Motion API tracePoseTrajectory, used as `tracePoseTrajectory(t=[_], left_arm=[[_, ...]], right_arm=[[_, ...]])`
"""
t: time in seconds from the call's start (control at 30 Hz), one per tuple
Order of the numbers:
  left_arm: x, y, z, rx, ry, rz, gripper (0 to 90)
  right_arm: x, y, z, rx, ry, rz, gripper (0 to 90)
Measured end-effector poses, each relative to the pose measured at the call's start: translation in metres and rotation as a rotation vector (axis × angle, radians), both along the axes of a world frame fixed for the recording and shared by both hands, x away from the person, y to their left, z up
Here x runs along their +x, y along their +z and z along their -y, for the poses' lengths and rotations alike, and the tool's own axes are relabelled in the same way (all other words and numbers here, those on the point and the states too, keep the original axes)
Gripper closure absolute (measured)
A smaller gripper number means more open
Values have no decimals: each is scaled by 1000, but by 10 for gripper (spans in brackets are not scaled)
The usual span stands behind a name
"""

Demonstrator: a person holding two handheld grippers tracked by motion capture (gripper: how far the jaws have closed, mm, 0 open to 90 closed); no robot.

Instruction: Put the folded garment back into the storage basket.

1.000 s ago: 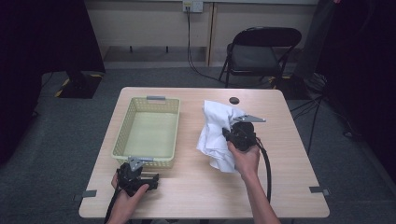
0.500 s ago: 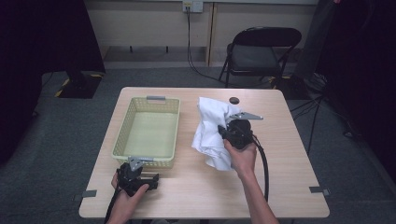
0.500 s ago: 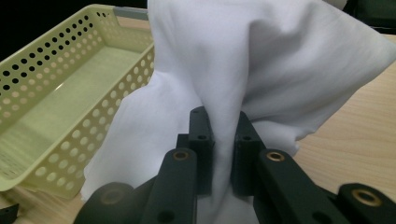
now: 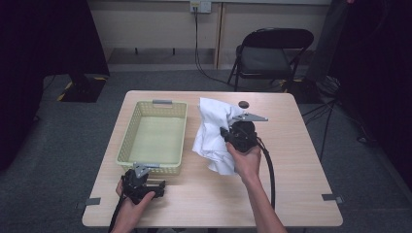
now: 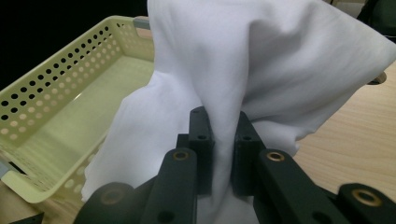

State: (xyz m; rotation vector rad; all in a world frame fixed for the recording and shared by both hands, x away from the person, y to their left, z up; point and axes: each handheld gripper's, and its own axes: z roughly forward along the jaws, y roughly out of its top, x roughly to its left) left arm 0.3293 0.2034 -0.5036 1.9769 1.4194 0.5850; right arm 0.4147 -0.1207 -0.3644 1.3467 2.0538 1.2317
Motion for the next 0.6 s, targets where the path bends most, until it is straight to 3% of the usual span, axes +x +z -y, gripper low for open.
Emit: tracePoseTrajectory(t=[0.6], left_arm=[[0, 0, 0, 0, 0, 0, 0]], right_arm=[[-1, 11, -18, 12, 32, 15, 819]])
